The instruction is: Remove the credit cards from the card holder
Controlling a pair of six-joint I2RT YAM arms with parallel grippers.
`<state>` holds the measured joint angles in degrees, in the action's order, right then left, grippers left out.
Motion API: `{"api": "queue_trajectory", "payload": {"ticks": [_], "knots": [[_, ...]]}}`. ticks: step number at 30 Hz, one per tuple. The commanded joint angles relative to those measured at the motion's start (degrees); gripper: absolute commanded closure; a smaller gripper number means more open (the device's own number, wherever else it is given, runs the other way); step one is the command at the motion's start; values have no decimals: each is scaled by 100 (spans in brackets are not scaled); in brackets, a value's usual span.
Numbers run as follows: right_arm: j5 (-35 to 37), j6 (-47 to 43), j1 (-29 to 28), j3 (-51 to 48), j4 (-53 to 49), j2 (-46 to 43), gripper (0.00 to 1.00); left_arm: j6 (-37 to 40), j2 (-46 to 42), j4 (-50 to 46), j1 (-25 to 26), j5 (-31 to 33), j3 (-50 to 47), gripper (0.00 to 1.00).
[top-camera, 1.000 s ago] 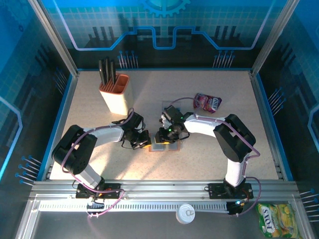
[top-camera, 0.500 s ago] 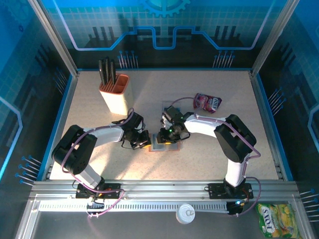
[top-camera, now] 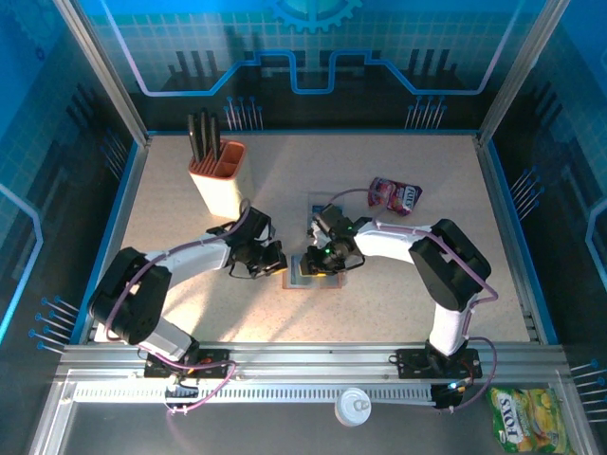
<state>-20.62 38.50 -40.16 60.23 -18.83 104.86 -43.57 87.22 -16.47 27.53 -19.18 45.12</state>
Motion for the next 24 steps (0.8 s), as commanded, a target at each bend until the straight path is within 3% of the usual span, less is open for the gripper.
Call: {"api": "queue_trajectory", "payload": {"ticks": [1,13,24], "knots": [[-243,69,108,-235,211,-124,66,-187,-106,110,-20,-218,131,95],[-801,399,465,-893,1203,-232,69,-550,396,768,212,-543,150,79],[-1128,570,610,-1202,1721,-136,72,-626,656,919,255,-582,177,77]]}}
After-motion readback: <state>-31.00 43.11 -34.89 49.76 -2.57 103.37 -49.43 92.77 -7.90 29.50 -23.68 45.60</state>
